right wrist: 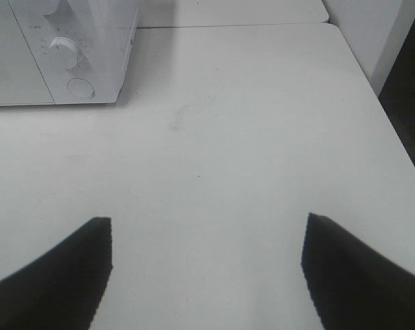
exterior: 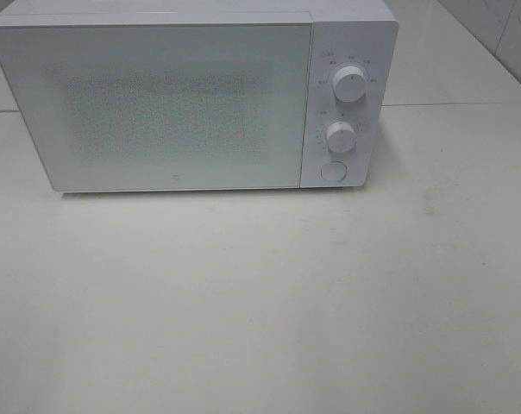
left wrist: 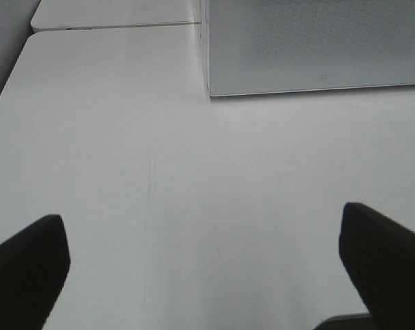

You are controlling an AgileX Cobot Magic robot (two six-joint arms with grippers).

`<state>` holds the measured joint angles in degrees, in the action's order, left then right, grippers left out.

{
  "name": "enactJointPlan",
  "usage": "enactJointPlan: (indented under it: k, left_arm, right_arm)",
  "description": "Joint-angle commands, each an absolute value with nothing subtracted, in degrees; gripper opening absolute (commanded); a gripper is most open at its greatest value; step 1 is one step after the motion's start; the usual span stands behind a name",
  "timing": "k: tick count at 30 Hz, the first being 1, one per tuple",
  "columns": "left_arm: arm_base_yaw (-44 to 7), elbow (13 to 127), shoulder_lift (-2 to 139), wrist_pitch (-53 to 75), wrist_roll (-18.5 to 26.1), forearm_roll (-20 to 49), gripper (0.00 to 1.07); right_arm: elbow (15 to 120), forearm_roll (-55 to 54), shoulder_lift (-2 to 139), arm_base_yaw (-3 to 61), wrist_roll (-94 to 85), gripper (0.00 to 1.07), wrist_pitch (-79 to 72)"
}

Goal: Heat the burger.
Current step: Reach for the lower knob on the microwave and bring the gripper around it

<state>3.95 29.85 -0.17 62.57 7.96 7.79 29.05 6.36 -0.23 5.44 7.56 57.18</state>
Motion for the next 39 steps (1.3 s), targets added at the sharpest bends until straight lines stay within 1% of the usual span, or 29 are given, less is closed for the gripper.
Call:
enactJointPlan:
  k: [1, 39]
  left_arm:
    - [4.24, 29.74, -1.66, 61.65, 7.51, 8.02, 1.00]
    - [4.24, 29.74, -1.66, 61.65, 7.51, 8.02, 1.00]
  right_arm:
    - [28.93, 6.30, -2.01, 5.27, 7.16, 0.75, 57.07]
    - [28.93, 6.36, -2.01, 5.27, 7.28, 0.75, 57.07]
